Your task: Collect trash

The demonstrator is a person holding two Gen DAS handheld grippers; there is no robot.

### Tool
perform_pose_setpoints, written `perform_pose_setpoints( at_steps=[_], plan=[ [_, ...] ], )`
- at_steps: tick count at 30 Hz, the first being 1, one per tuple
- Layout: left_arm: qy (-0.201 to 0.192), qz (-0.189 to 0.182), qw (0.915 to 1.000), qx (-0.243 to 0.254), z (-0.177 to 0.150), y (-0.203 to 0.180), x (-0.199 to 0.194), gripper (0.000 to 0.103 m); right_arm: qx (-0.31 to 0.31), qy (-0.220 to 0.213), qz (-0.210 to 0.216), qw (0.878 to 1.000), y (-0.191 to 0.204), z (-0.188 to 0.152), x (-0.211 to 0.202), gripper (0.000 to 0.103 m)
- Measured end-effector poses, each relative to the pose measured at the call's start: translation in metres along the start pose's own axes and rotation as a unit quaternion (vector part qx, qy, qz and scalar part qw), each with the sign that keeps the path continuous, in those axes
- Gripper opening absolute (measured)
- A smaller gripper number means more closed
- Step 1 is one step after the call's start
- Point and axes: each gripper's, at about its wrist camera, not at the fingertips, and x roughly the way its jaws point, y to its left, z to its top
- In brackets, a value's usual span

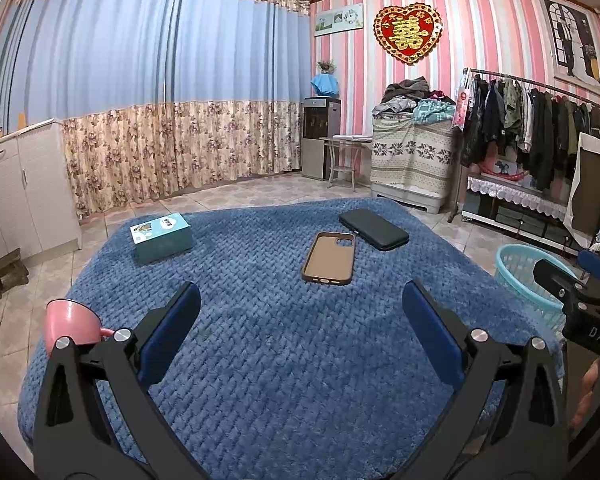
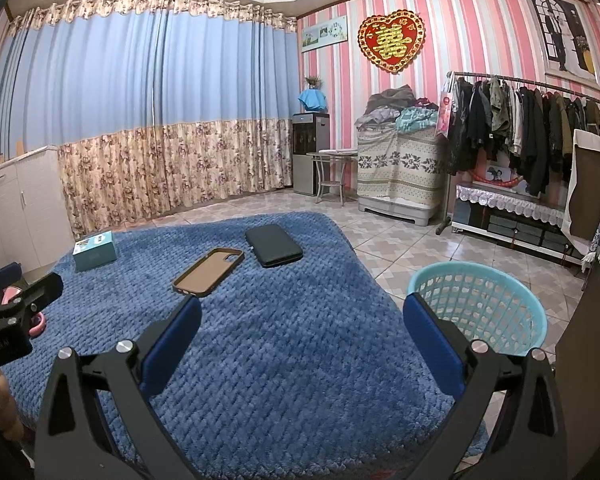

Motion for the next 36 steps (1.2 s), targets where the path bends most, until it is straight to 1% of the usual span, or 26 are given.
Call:
perform_pose_setpoints(
  at_steps=[36],
  plan=[
    [-0.003,0.001,1.0,0.001,-0.0011,-0.0008,-0.0003,0.098,0.001,0.0,0.001,1.0,-0.0009,-0.0002,-0.0003,0.099]
  ],
)
